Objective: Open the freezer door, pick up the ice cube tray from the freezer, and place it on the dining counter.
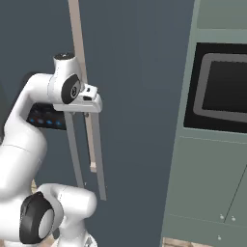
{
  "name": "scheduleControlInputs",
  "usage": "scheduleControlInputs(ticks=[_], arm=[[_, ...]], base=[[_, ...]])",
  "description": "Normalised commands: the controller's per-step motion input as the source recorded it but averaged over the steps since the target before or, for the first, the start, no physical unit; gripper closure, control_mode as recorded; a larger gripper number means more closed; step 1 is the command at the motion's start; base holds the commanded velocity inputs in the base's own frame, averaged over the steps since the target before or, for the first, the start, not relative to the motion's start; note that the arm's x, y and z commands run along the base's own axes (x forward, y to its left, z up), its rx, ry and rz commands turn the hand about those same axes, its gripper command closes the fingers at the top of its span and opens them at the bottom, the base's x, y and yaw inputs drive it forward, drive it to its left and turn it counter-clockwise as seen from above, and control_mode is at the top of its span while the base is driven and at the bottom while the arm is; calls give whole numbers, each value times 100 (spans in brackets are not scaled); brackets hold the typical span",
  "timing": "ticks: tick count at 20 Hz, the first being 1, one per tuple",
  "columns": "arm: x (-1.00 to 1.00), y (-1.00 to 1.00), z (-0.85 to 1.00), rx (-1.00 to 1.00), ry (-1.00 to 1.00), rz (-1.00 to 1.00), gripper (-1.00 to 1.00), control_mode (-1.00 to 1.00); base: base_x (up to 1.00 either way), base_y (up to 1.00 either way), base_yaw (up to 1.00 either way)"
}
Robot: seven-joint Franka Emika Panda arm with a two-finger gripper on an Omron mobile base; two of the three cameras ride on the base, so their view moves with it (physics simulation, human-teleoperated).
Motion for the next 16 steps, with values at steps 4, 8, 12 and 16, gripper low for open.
scheduleControlInputs(ticks=[4, 8, 12, 16], arm=[[-50, 4, 0, 0, 2, 0, -100, -100], [-93, 6, -2, 0, 2, 0, -100, -100], [-100, 8, -16, 0, 0, 0, -100, -100], [-71, 0, -1, 0, 0, 0, -100, -100]], base=[[0, 0, 0], [0, 0, 0], [0, 0, 0], [0, 0, 0]])
